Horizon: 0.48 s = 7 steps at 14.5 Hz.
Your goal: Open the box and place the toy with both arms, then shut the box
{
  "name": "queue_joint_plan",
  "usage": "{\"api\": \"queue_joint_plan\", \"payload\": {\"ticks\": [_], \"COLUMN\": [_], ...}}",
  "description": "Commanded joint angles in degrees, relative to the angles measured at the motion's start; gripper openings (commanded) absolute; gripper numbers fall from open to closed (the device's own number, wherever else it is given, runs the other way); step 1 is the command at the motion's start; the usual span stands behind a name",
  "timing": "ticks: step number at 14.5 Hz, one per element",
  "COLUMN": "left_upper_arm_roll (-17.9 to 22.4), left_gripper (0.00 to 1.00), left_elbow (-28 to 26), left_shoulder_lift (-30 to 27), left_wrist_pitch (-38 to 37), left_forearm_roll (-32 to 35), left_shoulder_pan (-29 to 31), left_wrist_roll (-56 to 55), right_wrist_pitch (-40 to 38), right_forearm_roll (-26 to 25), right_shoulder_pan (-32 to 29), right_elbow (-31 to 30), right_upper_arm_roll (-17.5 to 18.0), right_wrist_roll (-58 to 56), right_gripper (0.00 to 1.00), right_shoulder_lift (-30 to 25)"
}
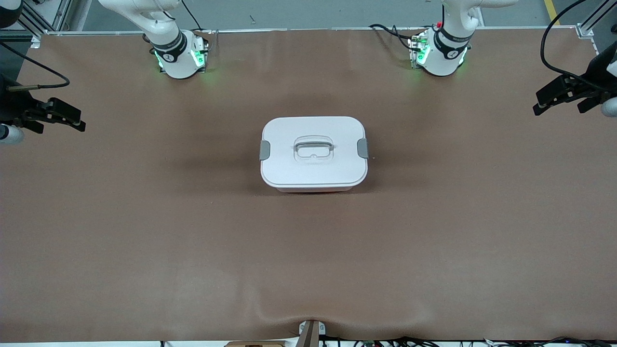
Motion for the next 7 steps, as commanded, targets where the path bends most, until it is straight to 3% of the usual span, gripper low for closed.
{"api": "queue_joint_plan", "payload": {"ticks": [1, 7], "left_upper_arm_roll": [0.0, 0.0], "left_gripper": [1.00, 1.00], "left_elbow": [0.5, 0.4], "left_shoulder_lift": [0.1, 0.0], "left_wrist_pitch": [-0.2, -0.3], "left_forearm_roll": [0.9, 0.9], "left_shoulder_pan": [0.4, 0.3], "left_wrist_roll": [0.8, 0.2], "right_wrist_pitch": [0.0, -0.1], "right_forearm_roll": [0.2, 0.2], "right_shoulder_pan": [-0.3, -0.2], "right_elbow": [0.3, 0.3], "right_upper_arm_roll": [0.3, 0.3], "right_wrist_roll": [-0.2, -0.2], "right_gripper": [1.00, 1.00], "right_shoulder_lift": [-0.1, -0.1]}}
